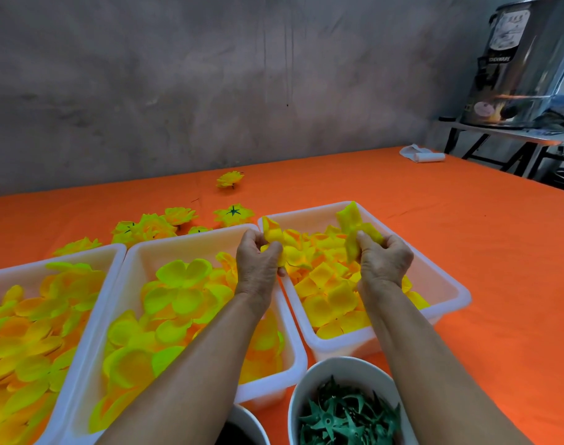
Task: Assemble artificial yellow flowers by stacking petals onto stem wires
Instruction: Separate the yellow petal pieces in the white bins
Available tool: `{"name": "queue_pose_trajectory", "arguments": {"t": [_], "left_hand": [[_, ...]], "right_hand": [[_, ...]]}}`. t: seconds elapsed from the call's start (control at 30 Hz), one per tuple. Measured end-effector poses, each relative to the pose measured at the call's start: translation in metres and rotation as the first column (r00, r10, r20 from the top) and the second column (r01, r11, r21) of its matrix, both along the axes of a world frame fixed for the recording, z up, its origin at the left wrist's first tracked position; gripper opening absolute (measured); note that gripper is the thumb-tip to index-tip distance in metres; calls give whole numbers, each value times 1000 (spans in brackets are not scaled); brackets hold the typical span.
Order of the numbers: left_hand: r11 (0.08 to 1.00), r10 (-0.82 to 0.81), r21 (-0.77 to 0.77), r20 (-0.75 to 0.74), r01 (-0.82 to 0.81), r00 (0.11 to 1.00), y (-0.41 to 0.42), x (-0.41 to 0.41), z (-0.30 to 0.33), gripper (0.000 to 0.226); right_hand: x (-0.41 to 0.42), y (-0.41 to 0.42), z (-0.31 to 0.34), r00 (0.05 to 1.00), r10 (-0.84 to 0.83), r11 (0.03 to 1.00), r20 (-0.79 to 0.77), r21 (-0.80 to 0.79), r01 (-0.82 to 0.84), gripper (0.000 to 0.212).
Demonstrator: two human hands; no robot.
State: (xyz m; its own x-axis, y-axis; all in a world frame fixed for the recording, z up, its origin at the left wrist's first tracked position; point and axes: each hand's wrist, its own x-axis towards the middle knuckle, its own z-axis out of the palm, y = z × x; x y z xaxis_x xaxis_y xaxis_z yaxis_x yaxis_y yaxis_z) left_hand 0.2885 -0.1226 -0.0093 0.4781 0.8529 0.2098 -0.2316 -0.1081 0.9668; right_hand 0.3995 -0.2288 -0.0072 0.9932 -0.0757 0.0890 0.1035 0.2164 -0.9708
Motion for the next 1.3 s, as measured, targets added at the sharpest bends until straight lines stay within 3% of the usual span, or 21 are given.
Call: {"name": "queue_pose_trajectory", "arguments": {"t": [0.17,0.33,0.43,0.5,0.57,0.63,0.7,0.83,0.93,1.03,1.2,1.3], "left_hand": [[1000,12,3,10,-12,1000,-2,0,0,21],[991,-81,104,-24,83,996,-5,-4,1,63],[985,-76,148,-101,90,992,-10,-3,3,35],[992,-78,90,-92,86,993,-11,-1,6,17],[993,-111,38,-64,114,992,-10,-2,6,23],[988,-116,95,-93,125,989,-9,-4,4,26],[974,-147,156,-115,164,982,-10,-5,4,9],[983,-139,112,-58,145,989,-8,-7,3,5],[987,-135,81,-44,138,990,-7,-7,3,4],[985,-145,91,-47,149,988,-8,-7,3,5],[985,-134,105,-52,138,990,-5,-5,-1,26],[986,-127,99,-43,131,991,-6,-6,1,18]], "right_hand": [[-1,2,0,999,27,1000,18,0,-27,29],[-4,2,0,994,73,995,85,-81,-67,25],[-8,3,2,976,103,984,190,-164,-72,32],[-11,3,3,955,139,974,261,-213,-83,35],[-16,3,4,920,216,961,327,-237,-142,33],[-20,3,6,885,287,939,367,-289,-185,39],[-23,4,7,876,349,927,332,-261,-270,32],[-26,2,13,819,567,819,84,53,-572,13],[-28,0,11,721,692,716,40,-166,-678,10],[-31,1,9,702,709,695,66,-234,-680,16],[-28,1,7,783,615,774,91,-259,-577,24],[-28,0,6,787,610,774,93,-283,-566,19]]}}
